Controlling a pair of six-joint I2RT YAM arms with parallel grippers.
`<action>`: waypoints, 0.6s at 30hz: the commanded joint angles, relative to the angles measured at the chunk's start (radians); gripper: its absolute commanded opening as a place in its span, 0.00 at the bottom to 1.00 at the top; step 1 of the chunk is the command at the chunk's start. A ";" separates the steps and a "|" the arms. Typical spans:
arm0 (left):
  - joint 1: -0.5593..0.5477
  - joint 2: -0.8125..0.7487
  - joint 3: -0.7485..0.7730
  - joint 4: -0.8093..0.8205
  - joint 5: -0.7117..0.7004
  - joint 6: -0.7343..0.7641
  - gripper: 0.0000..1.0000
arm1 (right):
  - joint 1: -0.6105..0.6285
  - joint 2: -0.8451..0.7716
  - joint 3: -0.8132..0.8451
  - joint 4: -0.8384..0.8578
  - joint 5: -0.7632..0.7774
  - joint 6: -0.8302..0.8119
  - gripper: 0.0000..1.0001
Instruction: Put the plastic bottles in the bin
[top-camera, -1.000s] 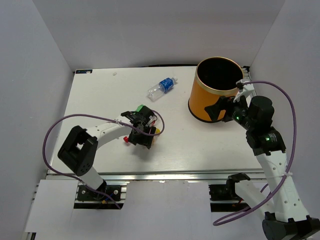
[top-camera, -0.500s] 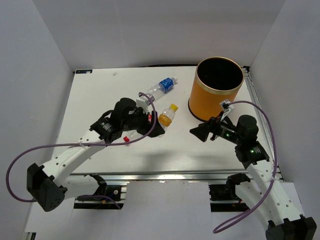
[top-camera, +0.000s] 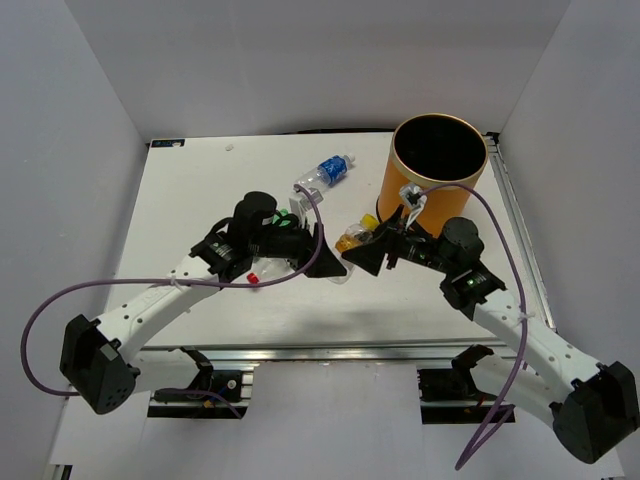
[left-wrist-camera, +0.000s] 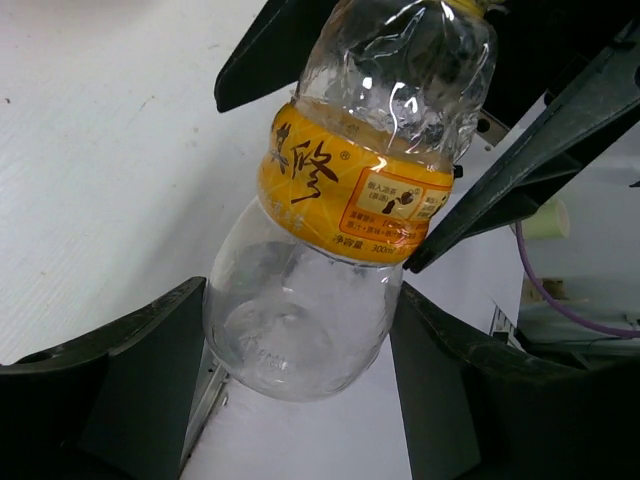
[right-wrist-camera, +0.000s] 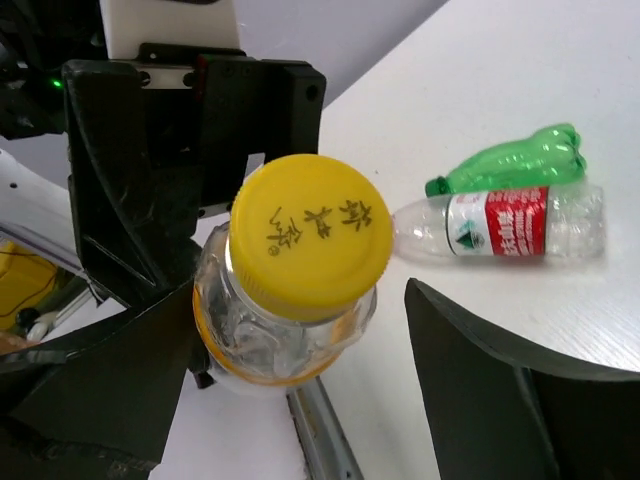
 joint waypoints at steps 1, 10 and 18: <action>-0.008 -0.059 0.001 0.069 0.083 -0.011 0.10 | 0.020 0.052 0.054 0.198 0.033 0.045 0.87; -0.010 -0.050 0.090 -0.164 -0.151 0.084 0.98 | 0.027 0.056 0.193 -0.022 0.210 -0.086 0.17; -0.010 -0.005 0.208 -0.401 -0.623 0.079 0.98 | -0.102 0.204 0.704 -0.476 0.729 -0.341 0.18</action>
